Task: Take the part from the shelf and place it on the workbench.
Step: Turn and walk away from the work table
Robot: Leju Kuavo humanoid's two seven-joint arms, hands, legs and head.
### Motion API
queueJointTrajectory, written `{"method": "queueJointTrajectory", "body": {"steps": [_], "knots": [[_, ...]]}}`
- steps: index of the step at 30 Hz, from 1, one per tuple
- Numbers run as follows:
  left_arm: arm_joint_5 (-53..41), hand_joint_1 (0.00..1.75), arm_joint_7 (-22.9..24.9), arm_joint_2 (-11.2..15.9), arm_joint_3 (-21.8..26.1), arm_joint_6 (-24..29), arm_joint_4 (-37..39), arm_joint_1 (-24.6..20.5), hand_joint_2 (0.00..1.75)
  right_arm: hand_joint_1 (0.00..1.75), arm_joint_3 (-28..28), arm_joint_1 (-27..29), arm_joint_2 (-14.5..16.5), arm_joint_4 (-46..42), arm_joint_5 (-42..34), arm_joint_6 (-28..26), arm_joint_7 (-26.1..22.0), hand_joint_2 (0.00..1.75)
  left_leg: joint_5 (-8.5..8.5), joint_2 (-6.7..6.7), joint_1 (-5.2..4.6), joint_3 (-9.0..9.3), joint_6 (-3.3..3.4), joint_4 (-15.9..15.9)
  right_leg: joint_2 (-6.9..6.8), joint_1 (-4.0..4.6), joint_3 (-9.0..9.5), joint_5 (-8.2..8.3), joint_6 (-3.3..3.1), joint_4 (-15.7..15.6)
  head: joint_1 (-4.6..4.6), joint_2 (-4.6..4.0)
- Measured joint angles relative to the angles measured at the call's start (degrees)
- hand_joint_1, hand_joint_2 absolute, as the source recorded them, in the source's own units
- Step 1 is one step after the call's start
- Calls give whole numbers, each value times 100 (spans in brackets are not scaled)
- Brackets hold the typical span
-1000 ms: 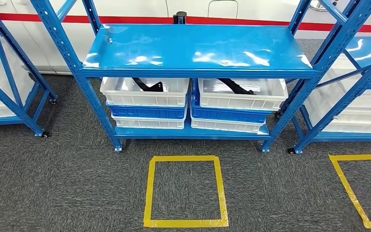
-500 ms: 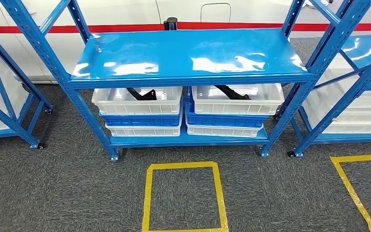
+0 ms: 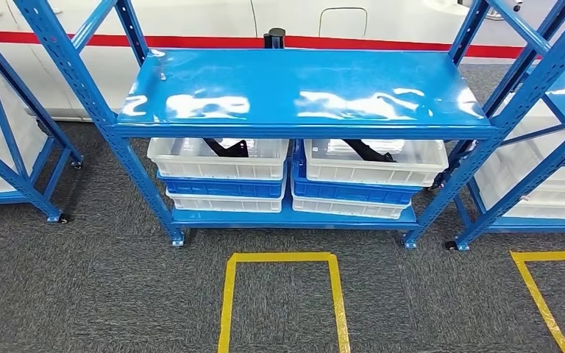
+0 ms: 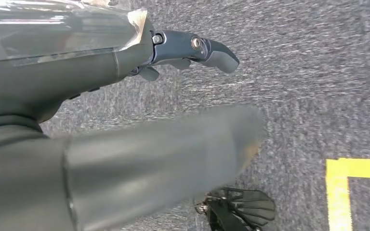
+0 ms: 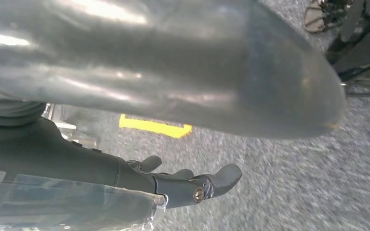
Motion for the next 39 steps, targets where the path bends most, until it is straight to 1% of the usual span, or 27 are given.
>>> {"method": "queueJointTrajectory", "body": {"steps": [1, 2, 3, 4, 5, 6, 7, 11, 13, 14, 17, 18, 22, 23, 26, 27, 35, 39], "knots": [[1, 0, -21, 1, -5, 3, 0, -1, 175, 0, 1, 0, -5, 0, 12, -13, -30, 131, -21, 2, -6, 14, -37, -6, -13, 12, 38, 70, -47, -153, 0, -1], [2, 0, -45, 2, -6, 5, 0, 0, 175, 0, 2, -2, -7, 0, 20, -26, -63, 175, -31, 9, -13, 26, -75, -2, -22, 20, 38, 104, -123, -190, -7, -1], [8, 0, -72, 3, -7, 8, 0, 0, 175, 0, 4, -4, -8, 0, 26, -35, -97, 175, -49, 18, -20, 39, -60, -6, -29, 25, 52, 115, -172, -219, -8, -1], [14, 0, -96, 3, -7, 7, 0, 2, 175, 0, 4, -4, -9, 0, 29, -40, -129, 175, -50, 26, -26, 39, -15, -12, -24, 24, 83, 179, -189, -231, -19, -1], [22, 0, -121, 3, -6, 7, 0, 4, 175, 0, 5, -1, -8, 0, 31, -36, -157, 175, -48, 31, -31, 47, 40, -21, -19, 16, 108, 213, -198, -244, -22, -1], [30, 0, -143, 2, -6, 6, -1, 3, 175, 0, 5, -1, -8, 0, 31, -25, -178, 175, -53, 34, -34, 52, 104, -47, -16, 18, 125, 213, -195, -248, -24, -1], [34, 0, -159, 0, -7, 5, -1, 2, 175, 0, 5, -2, -9, 0, 31, -8, -194, 175, -46, 35, -38, 65, 120, -67, -13, 22, 131, 208, -203, -251, -28, 0], [44, 0, -178, 5, -6, 5, -2, 1, 175, 0, 7, -3, -13, 0, 31, 36, -218, 175, -54, 36, -39, 105, 105, -138, -10, 25, 137, 180, -247, -256, -31, -1], [44, 0, -178, 6, -6, 5, -2, 4, 175, 0, 8, -3, -11, 0, 31, 38, -219, 175, -48, 35, -39, 112, 79, -158, -11, 27, 136, 176, -253, -256, -29, -1], [44, 0, -178, 5, -6, 5, -2, 5, 175, 0, 8, -4, -11, 0, 31, 38, -219, 175, -46, 35, -38, 117, 49, -169, -11, 29, 137, 173, -258, -255, -29, -1], [44, 0, -178, 2, -7, 5, -2, 5, 175, 0, 8, -4, -13, 0, 31, 38, -219, 175, -44, 36, -36, 136, -76, -196, -11, 33, 143, 165, -270, -253, -28, -1], [44, 0, -178, 2, -7, 5, -2, 5, 175, 0, 8, -4, -14, 0, 31, 37, -219, 175, -43, 36, -36, 139, -101, -200, -11, 33, 144, 165, -271, -253, -28, -1], [37, 0, -169, 1, -2, 1, -3, 8, 175, 0, 5, 0, -14, -2, 44, 43, -221, 175, -41, 37, -41, 139, -125, -202, -11, 32, 151, 165, -271, -259, -28, -2], [13, 0, -150, 1, 15, -14, -10, 17, 131, 0, -11, 7, -10, -9, 68, 57, -224, 175, -41, 38, -42, 140, -126, -202, -11, 31, 155, 165, -271, -263, -28, -2], [-199, 0, -26, -2, 187, -147, -77, 89, 0, 0, -171, 66, 9, -77, 227, 134, -242, 44, -43, 38, -45, 146, -129, -202, -12, 31, 172, 165, -270, -281, -28, -1], [-302, 0, 24, -3, 266, -212, -107, 121, 0, 0, -248, 92, 16, -107, 295, 159, -251, 0, -44, 38, -45, 147, -131, -203, -12, 31, 176, 165, -270, -286, -27, -1], [-1201, 0, 409, -21, 942, -756, -368, 335, 0, 0, -934, 296, 94, -385, 859, 350, -333, 0, -57, 37, -50, 156, -142, -203, -12, 30, 200, 164, -269, -311, -27, -2], [-1626, 0, 586, -30, 1289, -1011, -505, 448, 0, 0, -1289, 398, 133, -526, 1123, 435, -364, 0, -62, 37, -51, 161, -135, -203, -12, 28, 207, 164, -268, -319, -26, -1]]}}
